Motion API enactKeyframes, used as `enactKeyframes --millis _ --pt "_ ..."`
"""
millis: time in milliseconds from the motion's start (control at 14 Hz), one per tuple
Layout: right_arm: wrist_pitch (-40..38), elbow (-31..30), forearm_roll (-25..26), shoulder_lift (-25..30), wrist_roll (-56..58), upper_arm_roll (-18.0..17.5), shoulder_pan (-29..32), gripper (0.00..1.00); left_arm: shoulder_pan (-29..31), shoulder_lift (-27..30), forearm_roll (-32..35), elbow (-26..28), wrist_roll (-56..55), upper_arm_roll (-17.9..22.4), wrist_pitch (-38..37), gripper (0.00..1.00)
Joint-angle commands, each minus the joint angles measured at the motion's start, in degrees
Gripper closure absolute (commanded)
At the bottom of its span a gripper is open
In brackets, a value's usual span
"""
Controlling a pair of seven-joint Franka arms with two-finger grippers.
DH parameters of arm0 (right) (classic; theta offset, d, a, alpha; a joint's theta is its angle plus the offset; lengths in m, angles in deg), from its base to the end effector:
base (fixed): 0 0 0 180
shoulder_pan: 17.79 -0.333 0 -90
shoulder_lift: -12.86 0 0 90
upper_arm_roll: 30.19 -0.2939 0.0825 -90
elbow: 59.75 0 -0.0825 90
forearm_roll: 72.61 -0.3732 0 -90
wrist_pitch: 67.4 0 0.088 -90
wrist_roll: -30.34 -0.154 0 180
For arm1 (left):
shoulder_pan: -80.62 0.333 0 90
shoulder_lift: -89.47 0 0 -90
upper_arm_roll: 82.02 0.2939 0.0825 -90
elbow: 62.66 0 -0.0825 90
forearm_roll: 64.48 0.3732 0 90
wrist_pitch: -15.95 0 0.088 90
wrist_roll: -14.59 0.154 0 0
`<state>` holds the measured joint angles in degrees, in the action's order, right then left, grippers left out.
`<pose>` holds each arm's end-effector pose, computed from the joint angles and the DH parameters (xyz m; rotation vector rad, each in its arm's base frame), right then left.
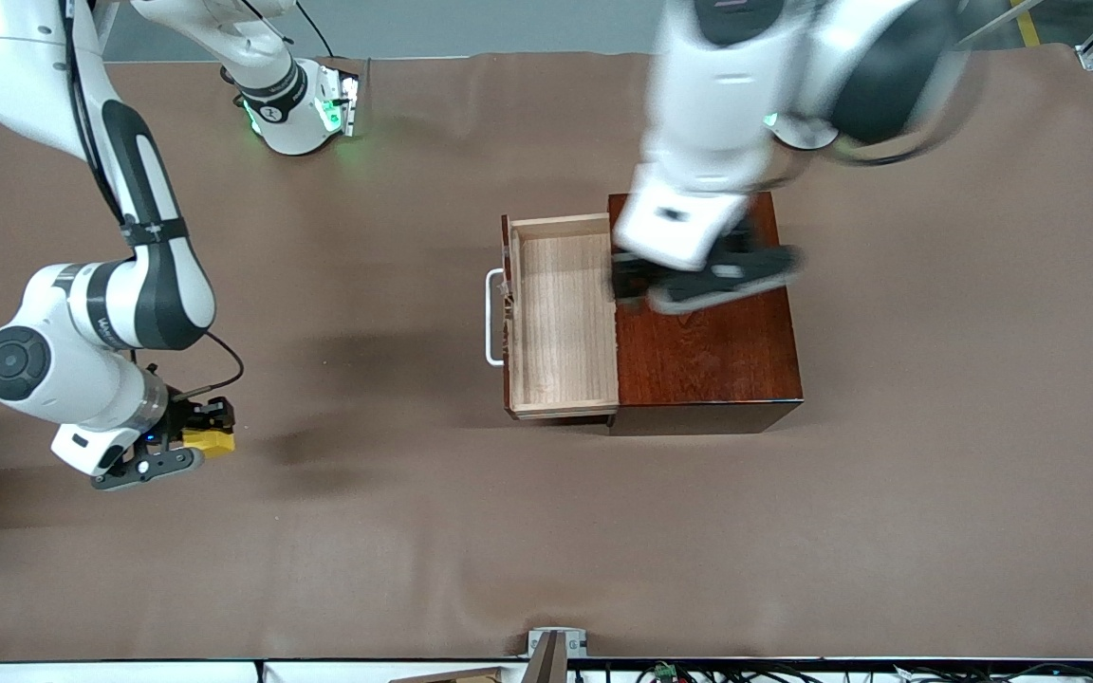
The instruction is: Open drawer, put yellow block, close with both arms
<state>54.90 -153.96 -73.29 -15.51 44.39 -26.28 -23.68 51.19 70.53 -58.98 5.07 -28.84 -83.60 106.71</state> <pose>0.6579 0.0270 0.2672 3.0888 0.4377 -0.0094 0.5574 -0.3147 0.5416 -3.0918 -0.3426 -0.1705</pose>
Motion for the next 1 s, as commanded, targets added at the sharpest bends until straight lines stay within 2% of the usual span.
enactKeyframes --millis 0,214,357,500,643,929 --pt "-1.53 -0.45 0.42 1.73 0.45 -0.21 -1.23 1.00 8.57 5.56 -3.38 3.63 10.35 -0.80 -4.18 0.00" --pt "-3.46 -0.36 0.07 2.79 12.80 -1.35 -2.81 1.00 17.72 9.78 -5.57 8.80 18.45 -0.80 -5.07 0.00" --pt "-3.91 -0.45 0.07 3.58 13.89 -1.53 -4.48 1.00 22.21 11.90 -6.02 12.41 25.12 -0.80 -4.46 0.00" --pt "-5.74 -0.36 0.07 5.50 16.43 -2.93 -6.50 1.00 25.29 11.99 -6.02 12.86 30.22 -0.80 -4.10 0.00" --pt "-6.28 -0.27 0.16 7.70 20.29 -4.60 -8.26 1.00 26.09 12.08 -6.11 13.30 32.79 -0.80 -4.10 0.00" --pt "-6.19 5.16 0.07 7.27 32.59 -7.16 -11.94 1.00 25.92 12.52 -6.02 13.66 35.15 -0.88 -4.10 0.00"
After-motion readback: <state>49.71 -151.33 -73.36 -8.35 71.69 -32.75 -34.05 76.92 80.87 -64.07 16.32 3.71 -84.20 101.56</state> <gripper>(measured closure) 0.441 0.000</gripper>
